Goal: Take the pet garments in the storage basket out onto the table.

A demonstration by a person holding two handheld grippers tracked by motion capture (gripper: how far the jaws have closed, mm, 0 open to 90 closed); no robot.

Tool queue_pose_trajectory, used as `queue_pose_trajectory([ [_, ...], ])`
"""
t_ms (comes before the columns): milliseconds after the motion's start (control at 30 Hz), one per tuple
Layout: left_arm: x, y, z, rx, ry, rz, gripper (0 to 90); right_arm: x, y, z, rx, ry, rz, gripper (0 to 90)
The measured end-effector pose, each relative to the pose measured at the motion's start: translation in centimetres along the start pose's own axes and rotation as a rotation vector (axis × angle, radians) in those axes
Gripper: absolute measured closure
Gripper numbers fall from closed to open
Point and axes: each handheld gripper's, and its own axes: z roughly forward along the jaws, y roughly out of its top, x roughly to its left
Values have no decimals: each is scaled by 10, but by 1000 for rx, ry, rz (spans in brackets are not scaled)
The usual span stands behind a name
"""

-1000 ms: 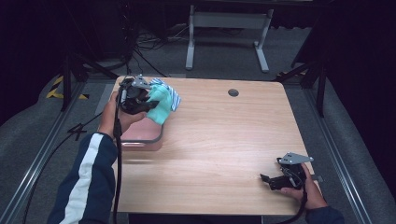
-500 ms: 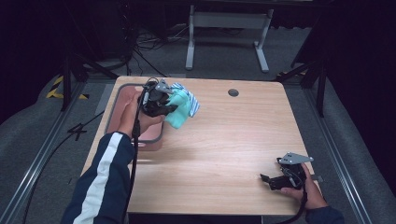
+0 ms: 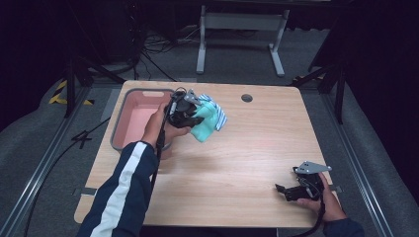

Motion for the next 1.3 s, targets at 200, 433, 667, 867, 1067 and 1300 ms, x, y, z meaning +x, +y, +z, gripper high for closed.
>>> queue_pose_trajectory([
  [200, -11, 8, 19, 14, -44, 18, 792, 0, 0, 0, 0, 0, 0, 5],
  [433, -21, 4, 49, 59, -68, 24, 791, 0, 0, 0, 0, 1, 1, 5],
  [667, -31, -2, 84, 108, -92, 26, 788, 0, 0, 0, 0, 1, -1, 4],
  [867, -37, -8, 102, 137, -103, 20, 786, 0, 0, 0, 0, 1, -2, 5],
  [1067, -43, -16, 117, 165, -116, 29, 776, 0, 0, 0, -1, 2, -1, 4],
  [1300, -45, -22, 120, 174, -136, 14, 698, 0, 0, 0, 0, 2, -2, 4],
])
